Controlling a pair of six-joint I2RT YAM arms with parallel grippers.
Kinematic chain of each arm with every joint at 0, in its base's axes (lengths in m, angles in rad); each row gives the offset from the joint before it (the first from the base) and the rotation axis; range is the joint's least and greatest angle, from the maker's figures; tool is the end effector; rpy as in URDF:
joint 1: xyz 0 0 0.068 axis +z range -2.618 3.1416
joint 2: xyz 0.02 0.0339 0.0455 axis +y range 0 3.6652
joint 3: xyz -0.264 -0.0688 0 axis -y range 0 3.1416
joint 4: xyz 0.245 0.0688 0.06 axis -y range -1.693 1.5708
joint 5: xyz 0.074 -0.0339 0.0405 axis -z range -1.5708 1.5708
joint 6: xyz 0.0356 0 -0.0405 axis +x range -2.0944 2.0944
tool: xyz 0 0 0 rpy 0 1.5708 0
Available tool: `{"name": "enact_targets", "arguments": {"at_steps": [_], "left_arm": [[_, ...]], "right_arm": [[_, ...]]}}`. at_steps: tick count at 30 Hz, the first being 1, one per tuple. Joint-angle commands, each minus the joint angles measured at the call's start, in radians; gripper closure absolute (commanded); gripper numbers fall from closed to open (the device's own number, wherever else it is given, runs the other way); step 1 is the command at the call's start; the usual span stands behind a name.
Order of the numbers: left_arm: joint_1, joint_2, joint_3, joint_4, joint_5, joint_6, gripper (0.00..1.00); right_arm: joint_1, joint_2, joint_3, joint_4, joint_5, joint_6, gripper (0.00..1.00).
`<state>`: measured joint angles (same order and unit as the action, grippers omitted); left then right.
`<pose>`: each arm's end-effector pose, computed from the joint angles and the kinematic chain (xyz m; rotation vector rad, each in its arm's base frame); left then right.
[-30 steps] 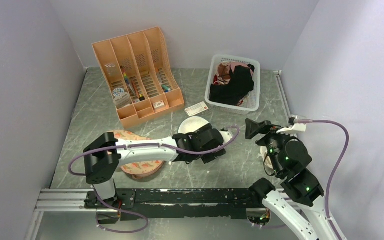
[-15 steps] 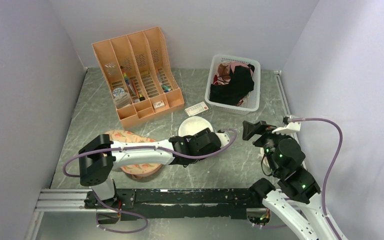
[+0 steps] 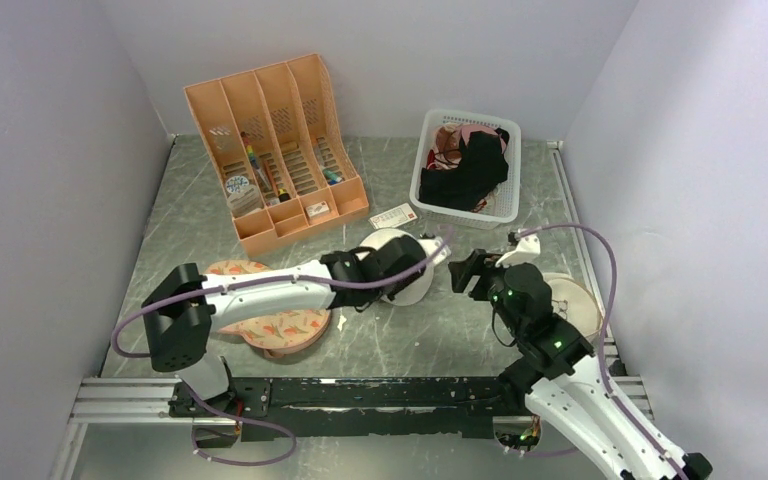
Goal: Unzip the laundry bag and remove the bra
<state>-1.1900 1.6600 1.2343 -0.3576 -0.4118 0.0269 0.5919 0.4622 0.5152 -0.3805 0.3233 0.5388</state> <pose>0.1496 -0.3354 0.2547 1.1351 1.9738 -0.1218 0.1119 0.0616 0.2695 0.1710 1.9000 0.4663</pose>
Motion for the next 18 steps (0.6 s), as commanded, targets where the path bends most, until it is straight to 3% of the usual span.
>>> {"name": "enact_targets", "arguments": {"at_steps": [1, 11, 18], "left_arm": [[0.071, -0.064, 0.048, -0.008, 0.177, -0.050, 0.93], [0.107, -0.045, 0.076, -0.023, 0.301, -0.086, 0.93], [0.118, -0.039, 0.080, -0.026, 0.309, -0.090, 0.93]], "right_arm": [[0.002, 0.027, -0.068, 0.177, -0.108, -0.012, 0.32], [0.002, 0.361, -0.064, 0.535, -0.500, -0.283, 0.59], [0.002, 0.422, -0.087, 0.626, -0.548, -0.296, 0.63]]}}
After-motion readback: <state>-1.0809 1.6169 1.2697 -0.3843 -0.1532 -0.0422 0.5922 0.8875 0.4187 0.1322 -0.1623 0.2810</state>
